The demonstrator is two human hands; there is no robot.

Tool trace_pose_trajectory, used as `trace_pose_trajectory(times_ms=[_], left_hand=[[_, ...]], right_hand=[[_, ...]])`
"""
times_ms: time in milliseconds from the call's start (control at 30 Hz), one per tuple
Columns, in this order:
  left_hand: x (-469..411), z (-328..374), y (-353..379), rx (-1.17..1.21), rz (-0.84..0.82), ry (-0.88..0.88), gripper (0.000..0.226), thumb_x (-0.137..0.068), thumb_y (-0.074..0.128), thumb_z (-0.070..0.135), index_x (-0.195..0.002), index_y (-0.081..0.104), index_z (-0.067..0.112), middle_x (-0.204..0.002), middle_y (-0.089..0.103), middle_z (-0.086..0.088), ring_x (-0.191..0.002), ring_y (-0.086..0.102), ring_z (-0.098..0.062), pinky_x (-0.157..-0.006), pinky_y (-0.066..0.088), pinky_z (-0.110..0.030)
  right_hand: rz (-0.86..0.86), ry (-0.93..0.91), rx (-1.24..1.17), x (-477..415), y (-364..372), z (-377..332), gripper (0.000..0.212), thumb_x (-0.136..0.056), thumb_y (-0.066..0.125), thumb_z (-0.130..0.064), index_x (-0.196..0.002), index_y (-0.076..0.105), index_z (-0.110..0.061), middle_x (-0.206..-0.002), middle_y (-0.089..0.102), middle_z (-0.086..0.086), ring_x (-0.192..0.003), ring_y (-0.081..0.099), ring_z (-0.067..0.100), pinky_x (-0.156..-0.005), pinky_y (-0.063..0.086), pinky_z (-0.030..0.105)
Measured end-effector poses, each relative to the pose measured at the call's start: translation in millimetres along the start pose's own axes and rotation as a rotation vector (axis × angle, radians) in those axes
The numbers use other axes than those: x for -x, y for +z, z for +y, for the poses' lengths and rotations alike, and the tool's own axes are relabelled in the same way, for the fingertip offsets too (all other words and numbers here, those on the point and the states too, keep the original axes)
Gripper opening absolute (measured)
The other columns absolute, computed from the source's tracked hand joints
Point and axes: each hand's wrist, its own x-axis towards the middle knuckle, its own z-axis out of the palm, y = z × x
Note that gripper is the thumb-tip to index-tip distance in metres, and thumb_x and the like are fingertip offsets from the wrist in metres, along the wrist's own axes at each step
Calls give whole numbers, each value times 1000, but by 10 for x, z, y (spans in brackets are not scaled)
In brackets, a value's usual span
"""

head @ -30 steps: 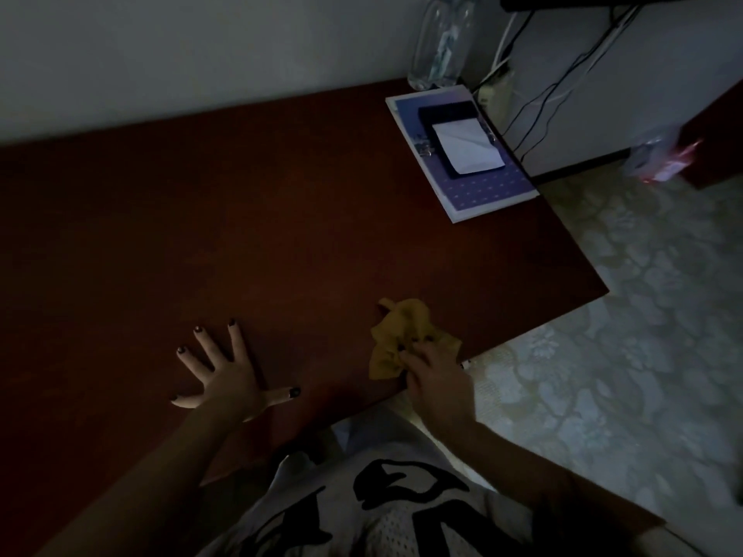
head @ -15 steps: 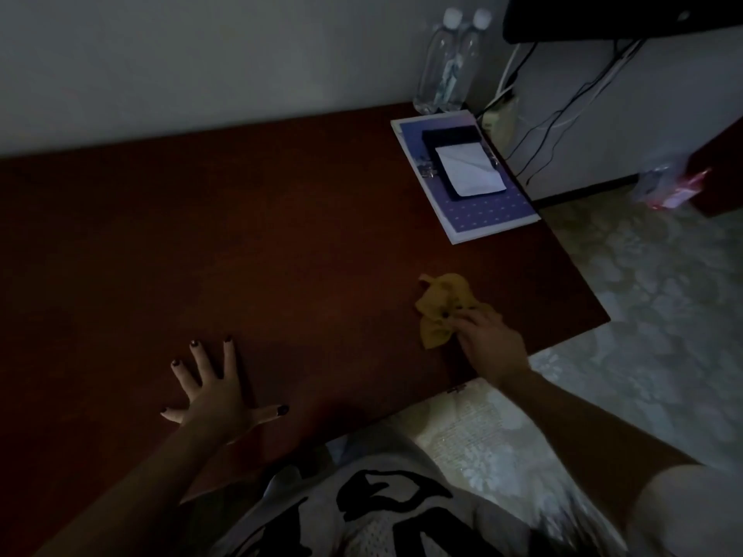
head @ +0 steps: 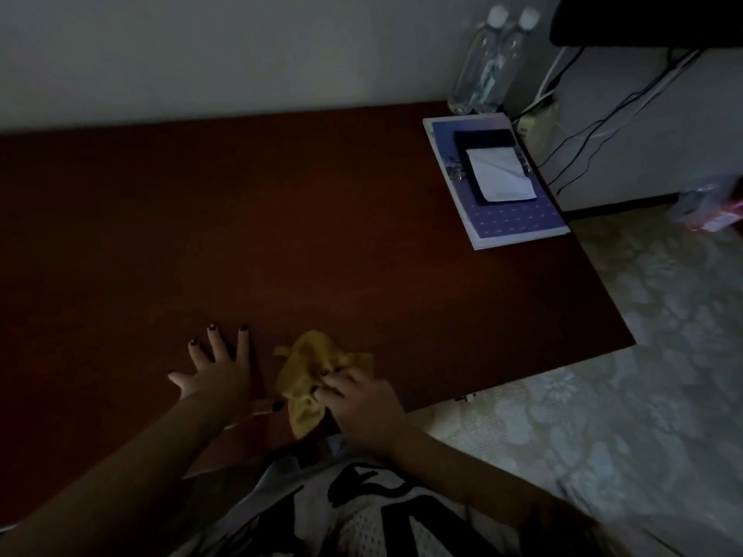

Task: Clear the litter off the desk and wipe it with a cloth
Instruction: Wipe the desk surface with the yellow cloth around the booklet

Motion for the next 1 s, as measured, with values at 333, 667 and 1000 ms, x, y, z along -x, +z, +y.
trace_pose_trajectory(times_ms=[333, 667, 1000], left_hand=[[84, -24, -114, -37, -36, 37, 123, -75, 60, 67, -142, -32, 19, -150, -30, -23, -141, -8, -47, -110, 23, -61], [97, -89, -126, -10, -21, 104, 122, -74, 56, 71, -143, -30, 17, -149, -28, -27, -139, -8, -51, -114, 17, -54], [42, -87, -185, -31, -54, 99, 122, -75, 57, 70, -145, -27, 15, -150, -24, -29, -139, -3, -53, -112, 20, -54]], right_hand=[[-17, 472, 122, 231, -592, 1464, 32, -94, 49, -20, -120, 61, -34, -129, 57, -5, -117, 51, 25, -83, 50, 35], [49, 752, 329, -207, -465, 1211, 31, -98, 36, -15, -111, 64, -14, -106, 65, 9, -98, 59, 28, -78, 47, 34], [-98, -302, 37, -154, -39, 85, 21, -70, 81, -32, -89, 74, -33, -104, 71, -11, -96, 66, 10, -48, 51, 19]])
